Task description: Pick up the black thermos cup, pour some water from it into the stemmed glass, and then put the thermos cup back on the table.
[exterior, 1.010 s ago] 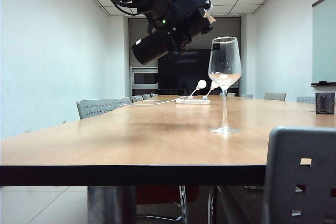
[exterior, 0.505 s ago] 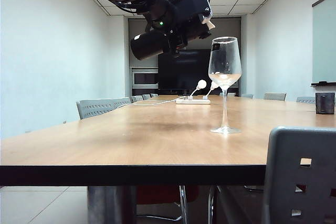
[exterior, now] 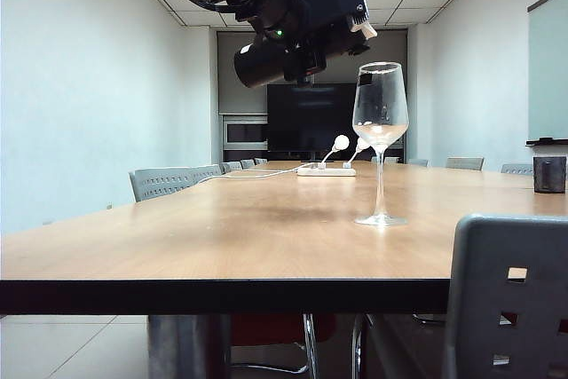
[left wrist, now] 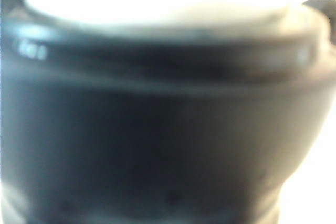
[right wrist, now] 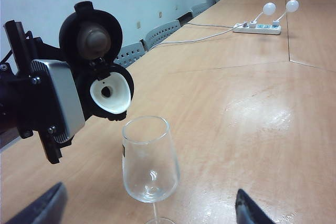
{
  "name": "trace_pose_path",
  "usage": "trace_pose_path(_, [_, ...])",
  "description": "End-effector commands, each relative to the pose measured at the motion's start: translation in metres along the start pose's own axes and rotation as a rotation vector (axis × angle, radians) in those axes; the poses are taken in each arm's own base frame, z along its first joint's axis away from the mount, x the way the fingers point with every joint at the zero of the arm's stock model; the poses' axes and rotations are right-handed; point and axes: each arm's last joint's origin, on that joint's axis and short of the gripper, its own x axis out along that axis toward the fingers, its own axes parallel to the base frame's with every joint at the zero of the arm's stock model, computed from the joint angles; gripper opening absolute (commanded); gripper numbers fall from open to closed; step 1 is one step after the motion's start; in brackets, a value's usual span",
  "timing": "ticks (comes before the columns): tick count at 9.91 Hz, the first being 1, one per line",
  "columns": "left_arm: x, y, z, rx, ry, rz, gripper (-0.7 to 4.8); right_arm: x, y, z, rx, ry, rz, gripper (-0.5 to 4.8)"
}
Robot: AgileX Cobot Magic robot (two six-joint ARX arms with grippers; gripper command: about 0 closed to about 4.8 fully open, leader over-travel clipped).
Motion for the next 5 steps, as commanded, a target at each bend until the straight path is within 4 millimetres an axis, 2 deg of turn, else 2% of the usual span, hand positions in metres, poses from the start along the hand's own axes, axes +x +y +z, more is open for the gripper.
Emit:
trace_pose_path(1, [-0.0032, 0.0208, 0.0046, 0.017, -0.031, 0.121, 1.84, -0.0010, 0.0006, 0.0025, -0.002, -0.015, 0.006, 4.13])
trace_pose_path(5, [-0.0022, 0.0211, -0.0020, 0.020, -0.015, 0.115, 1.84, -0.0009, 0.0006, 0.0024, -0.001, -0.014, 0.006, 4.13])
